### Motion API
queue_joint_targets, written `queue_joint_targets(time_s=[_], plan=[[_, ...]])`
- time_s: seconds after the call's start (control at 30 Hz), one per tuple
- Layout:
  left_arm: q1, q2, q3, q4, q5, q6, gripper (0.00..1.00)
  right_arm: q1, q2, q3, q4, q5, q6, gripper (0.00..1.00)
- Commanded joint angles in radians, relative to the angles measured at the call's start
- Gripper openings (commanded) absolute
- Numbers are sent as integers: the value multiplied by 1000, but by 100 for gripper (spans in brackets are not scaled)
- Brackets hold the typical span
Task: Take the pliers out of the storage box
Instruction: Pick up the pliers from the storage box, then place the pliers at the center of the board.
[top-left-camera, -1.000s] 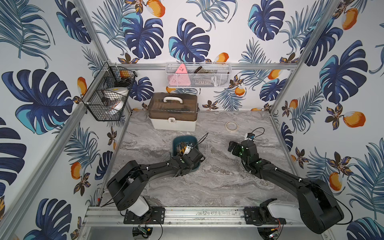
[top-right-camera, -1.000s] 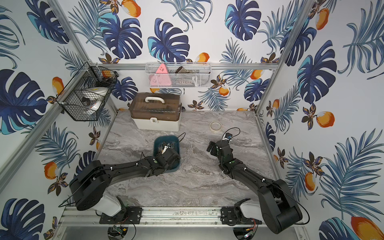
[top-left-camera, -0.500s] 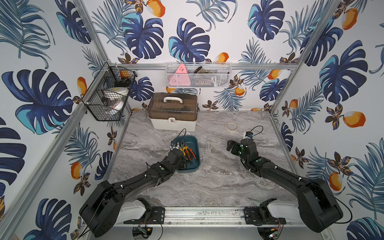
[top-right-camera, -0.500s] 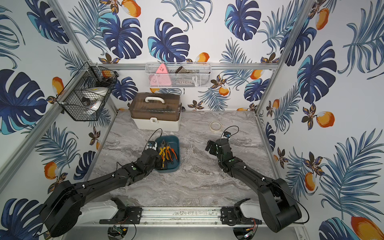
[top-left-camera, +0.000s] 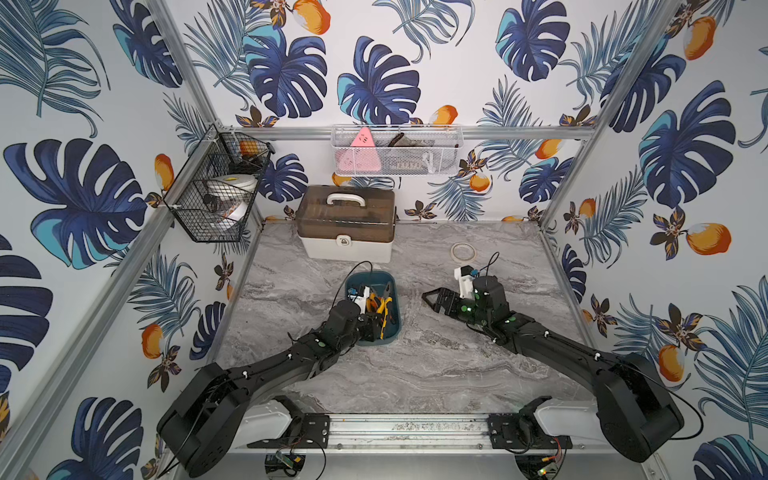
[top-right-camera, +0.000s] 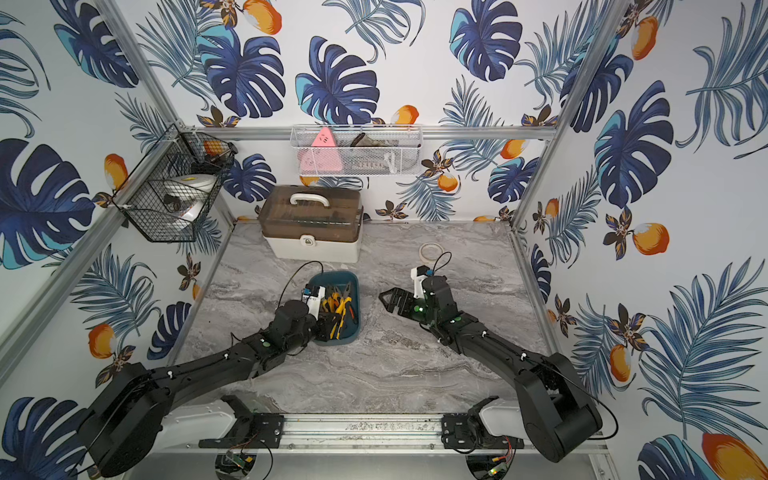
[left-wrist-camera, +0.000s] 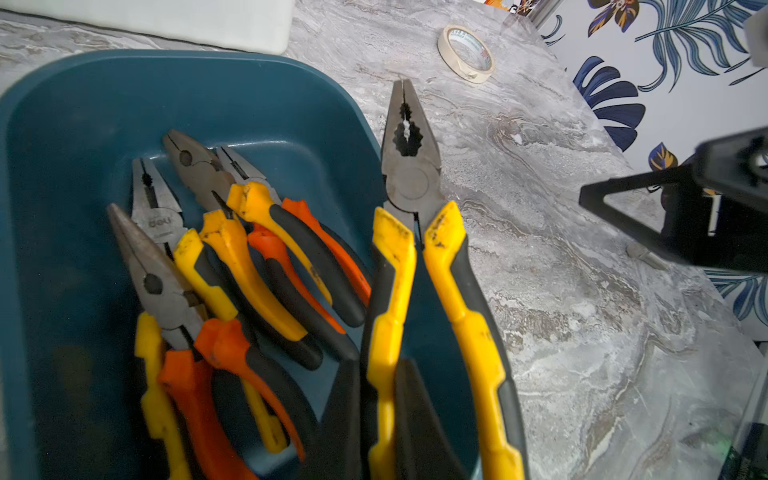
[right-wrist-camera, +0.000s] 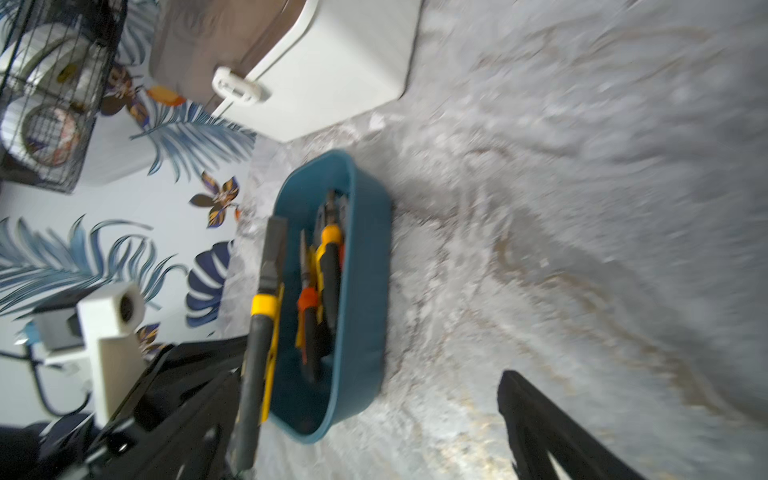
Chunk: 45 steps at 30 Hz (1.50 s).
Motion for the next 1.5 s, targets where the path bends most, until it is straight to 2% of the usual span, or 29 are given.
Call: queue_joint_targets(time_s=[0.0,0.13,0.3,0.5,0.6,0.7,0.9,1.07,1.17,1.27,1.4,1.47], plan=[[3,-31,-16,113,15,7,0,96,2,37,17,-29,105,100],[3,-19,-9,108,14,11,0,183,34,109,-84,48,100,100],[3,16,7,109,49,12,0,228,101,162,-84,64,102,96],[3,-4,2,99,36,20,0,242,193,231,-79,91,106,87],[3,-15,-6,105,36,21,0,249,225,264,-112,127,121,77],[3,-15,-5,107,45,24,0,268,237,282,-130,169,117,74],[3,9,6,114,80,26,0,286,285,317,-112,172,116,67],[3,-7,1,106,73,29,0,291,328,334,-95,166,124,56],[4,-15,-2,112,73,31,0,293,346,346,-85,158,125,54],[3,-17,0,106,73,32,0,295,359,359,-81,163,118,42],[3,-18,-3,107,65,32,0,297,371,372,-79,163,111,36],[3,-14,-1,107,68,31,0,298,379,377,-71,151,107,24]])
